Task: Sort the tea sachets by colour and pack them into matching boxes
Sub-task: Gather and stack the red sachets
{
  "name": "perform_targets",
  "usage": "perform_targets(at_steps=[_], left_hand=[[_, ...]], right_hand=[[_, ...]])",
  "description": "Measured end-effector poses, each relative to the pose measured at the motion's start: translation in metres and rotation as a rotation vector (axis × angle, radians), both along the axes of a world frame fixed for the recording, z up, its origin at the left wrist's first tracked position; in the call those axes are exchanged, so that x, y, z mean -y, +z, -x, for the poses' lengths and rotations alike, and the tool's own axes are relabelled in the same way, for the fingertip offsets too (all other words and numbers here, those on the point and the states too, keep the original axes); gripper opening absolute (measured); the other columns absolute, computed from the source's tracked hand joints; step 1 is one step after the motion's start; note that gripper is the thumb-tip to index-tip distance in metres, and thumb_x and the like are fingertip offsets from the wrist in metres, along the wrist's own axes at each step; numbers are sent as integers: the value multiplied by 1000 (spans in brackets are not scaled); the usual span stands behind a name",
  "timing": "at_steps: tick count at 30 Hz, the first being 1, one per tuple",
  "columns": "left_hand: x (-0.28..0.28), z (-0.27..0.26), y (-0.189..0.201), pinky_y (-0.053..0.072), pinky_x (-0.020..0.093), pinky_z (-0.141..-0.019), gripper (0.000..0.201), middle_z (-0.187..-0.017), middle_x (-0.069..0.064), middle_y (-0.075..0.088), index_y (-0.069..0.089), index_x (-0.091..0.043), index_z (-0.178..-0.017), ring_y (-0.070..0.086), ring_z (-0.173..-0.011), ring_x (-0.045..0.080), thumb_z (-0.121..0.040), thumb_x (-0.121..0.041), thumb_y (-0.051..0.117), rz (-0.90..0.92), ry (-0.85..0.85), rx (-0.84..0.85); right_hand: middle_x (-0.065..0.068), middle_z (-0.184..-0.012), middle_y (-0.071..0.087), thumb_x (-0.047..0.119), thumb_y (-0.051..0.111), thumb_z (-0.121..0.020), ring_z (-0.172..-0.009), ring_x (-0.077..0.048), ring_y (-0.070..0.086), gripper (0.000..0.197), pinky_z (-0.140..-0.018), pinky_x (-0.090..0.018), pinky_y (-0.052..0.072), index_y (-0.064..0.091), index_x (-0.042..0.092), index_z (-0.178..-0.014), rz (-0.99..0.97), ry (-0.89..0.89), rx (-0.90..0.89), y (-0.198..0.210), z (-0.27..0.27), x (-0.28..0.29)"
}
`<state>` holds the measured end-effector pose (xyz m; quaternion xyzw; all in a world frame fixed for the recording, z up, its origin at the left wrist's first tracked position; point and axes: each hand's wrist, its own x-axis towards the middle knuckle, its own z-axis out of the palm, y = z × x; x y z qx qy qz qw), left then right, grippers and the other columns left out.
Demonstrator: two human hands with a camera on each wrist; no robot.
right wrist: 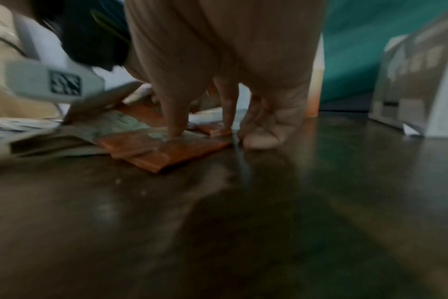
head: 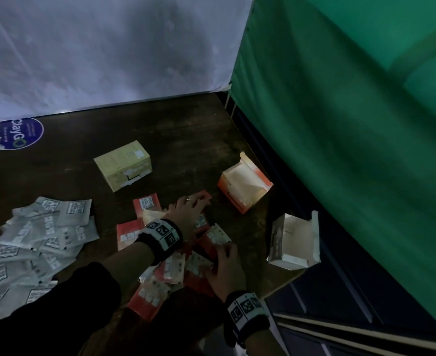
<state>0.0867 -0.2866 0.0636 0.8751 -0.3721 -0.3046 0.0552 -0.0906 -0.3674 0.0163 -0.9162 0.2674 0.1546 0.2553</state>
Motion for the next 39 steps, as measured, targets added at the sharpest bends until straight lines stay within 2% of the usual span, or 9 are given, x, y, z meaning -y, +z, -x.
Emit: perform_targets(at_steps=[5,8,12,16,19,22,26,34,39], left_hand=[[-12,-1,5,31,56,-108,92,-155,-14,-10,14,-43,-142,15,-143,28,-76,0,63,312,212,-160],[-21,2,18,35,39,-110,93,-157,1,9,19,-35,-144,23,-142,25,-74,18,50,556,385,-146],[-38,-6,30,48,35,-91,78,-138,9,43,25,-35,-142,50,-117,23,-82,8,51,662,615,-210],[-54,-11,34,48,26,-73,75,-123,-2,47,32,-36,-137,53,-96,8,-81,11,51,774,640,-275],[-59,-11,38,56,31,-78,77,-130,-5,47,37,-38,-133,55,-108,8,-77,13,53,869,572,-328],[-59,-8,42,56,27,-81,79,-136,-6,44,37,-34,-134,50,-121,11,-76,17,53,978,544,-315],[-53,-5,53,56,27,-77,77,-130,-5,47,34,-37,-134,57,-111,12,-81,15,50,1074,651,-404],[-35,10,59,57,31,-79,40,-118,12,60,47,-9,-129,60,-110,31,-94,8,40,1019,809,-777],[-30,17,66,56,36,-71,72,-121,7,53,27,-21,-140,60,-100,28,-83,16,51,994,875,-888]], right_hand=[[-9,-153,14,43,62,-87,-133,-28,37,64,-106,-39,41,36,23,-142,-47,-46,7,1,-4,1],[-8,-151,14,38,66,-86,-128,-28,44,63,-104,-38,43,39,22,-139,-74,-49,-13,8,-10,4],[-8,-145,27,35,67,-86,-121,-26,49,56,-101,-37,44,44,20,-135,-122,-37,-5,28,-21,13],[-7,-135,45,41,63,-89,-120,-21,48,53,-99,-32,42,48,16,-134,-254,-190,227,56,-56,24],[-2,-139,47,45,63,-87,-117,-17,51,59,-100,-39,46,42,25,-139,-523,-348,364,73,-90,30],[0,-137,48,49,71,-79,-115,-23,56,77,-85,-48,56,33,30,-143,-785,-405,238,83,-116,25],[-10,-121,64,29,68,-88,-103,-29,65,46,-68,-40,60,52,16,-129,-995,-327,124,88,-118,13],[-9,-117,67,24,71,-85,-100,-30,68,41,-84,-55,55,54,28,-123,-1074,-373,400,74,-109,14],[-20,-121,64,16,71,-84,-103,-38,66,48,-80,-49,56,53,17,-128,-1195,-559,524,71,-104,24]])
